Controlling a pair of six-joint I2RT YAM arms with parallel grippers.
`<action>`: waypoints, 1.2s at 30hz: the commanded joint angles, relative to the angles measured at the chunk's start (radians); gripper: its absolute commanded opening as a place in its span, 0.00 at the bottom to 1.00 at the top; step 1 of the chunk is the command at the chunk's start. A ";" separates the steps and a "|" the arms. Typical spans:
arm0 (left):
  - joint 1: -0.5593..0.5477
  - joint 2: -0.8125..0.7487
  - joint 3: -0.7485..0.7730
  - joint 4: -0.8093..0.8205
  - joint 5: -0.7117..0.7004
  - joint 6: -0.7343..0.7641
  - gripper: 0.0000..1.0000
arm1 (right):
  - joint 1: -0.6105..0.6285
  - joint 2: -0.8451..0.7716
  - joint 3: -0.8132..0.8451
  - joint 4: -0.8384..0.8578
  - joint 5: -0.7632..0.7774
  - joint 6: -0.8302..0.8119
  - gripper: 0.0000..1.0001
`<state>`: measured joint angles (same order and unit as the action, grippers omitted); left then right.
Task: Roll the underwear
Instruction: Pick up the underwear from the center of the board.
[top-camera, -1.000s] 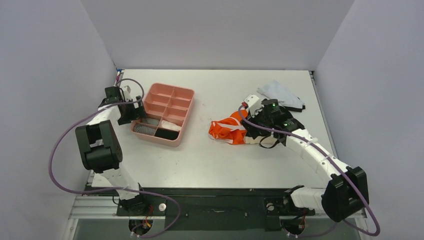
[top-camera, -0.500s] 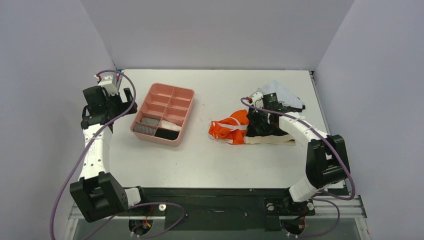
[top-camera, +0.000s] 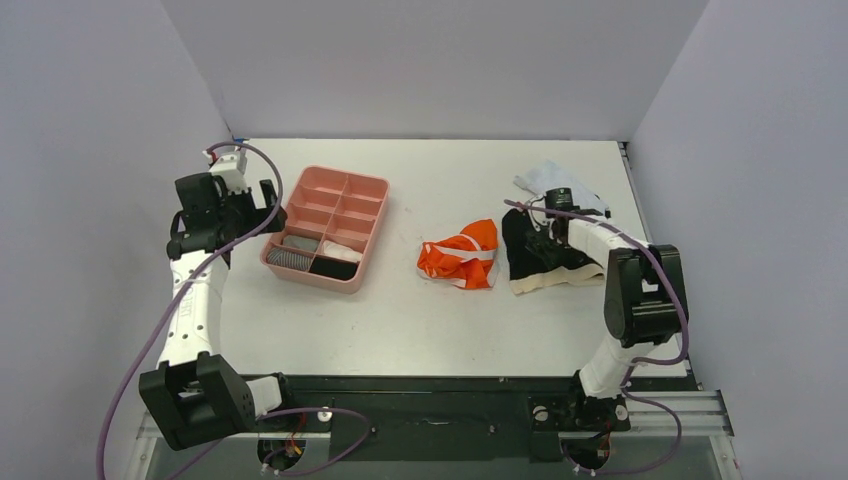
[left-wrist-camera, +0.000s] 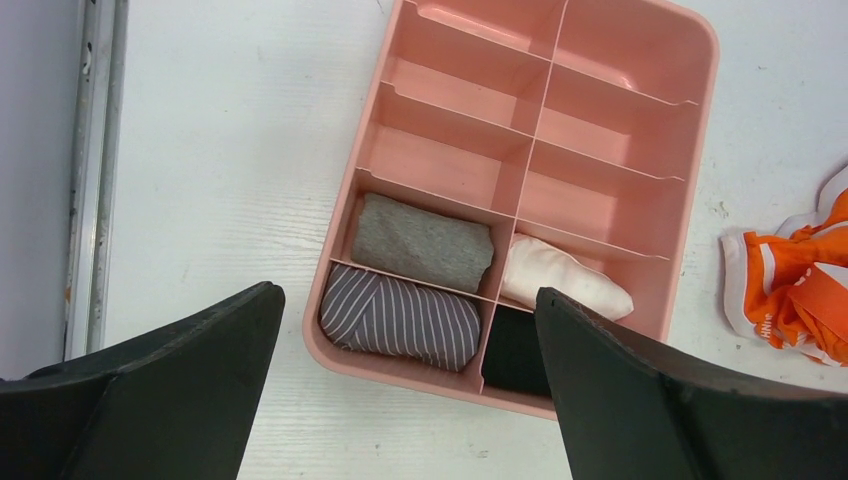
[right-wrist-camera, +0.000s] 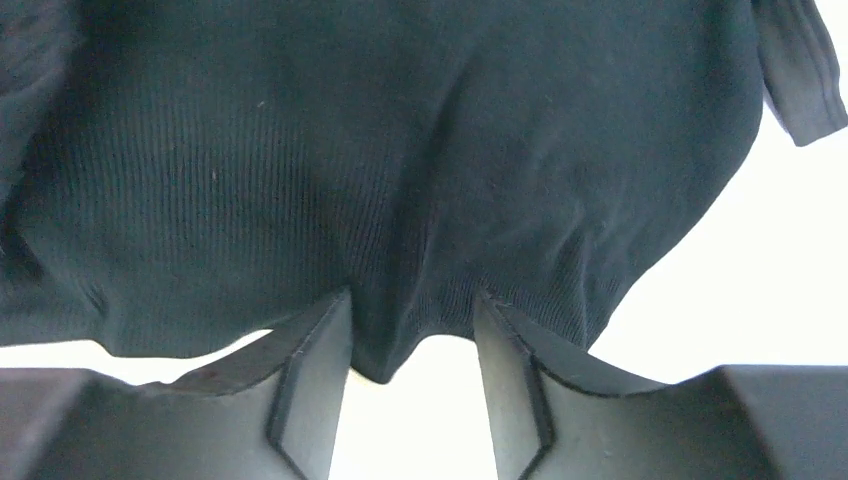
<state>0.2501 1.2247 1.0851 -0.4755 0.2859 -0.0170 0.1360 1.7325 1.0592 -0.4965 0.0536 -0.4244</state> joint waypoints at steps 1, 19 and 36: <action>-0.018 -0.028 0.020 0.012 0.023 0.012 0.97 | -0.085 0.016 0.047 -0.040 0.061 -0.048 0.40; -0.044 -0.046 0.000 -0.004 0.036 0.074 0.97 | 0.043 -0.178 0.170 -0.134 -0.094 0.004 0.61; -0.377 0.015 -0.081 0.006 -0.083 0.208 0.97 | 0.496 -0.027 0.298 -0.092 -0.146 0.008 0.62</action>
<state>-0.0330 1.1858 1.0077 -0.5060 0.2745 0.1547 0.5976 1.6688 1.3018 -0.6117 -0.0856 -0.4286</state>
